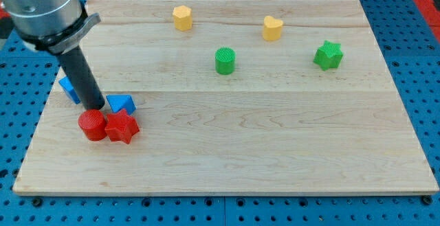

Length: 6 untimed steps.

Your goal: Push the triangle to the bottom right of the green circle

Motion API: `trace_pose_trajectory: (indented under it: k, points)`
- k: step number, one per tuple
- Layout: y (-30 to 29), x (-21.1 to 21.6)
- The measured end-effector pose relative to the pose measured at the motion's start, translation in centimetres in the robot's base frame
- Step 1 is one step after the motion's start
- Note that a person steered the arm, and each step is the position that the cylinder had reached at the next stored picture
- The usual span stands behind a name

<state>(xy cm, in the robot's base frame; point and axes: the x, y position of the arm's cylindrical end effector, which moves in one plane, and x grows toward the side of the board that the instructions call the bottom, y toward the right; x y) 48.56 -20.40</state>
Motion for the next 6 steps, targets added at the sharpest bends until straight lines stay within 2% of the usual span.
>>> trace_pose_trajectory:
  k: [1, 2, 4, 5, 6]
  points:
    - [5.5, 1.0]
    - [6.9, 1.0]
    - [3.0, -0.2]
    - [5.6, -0.2]
    - [4.7, -0.6]
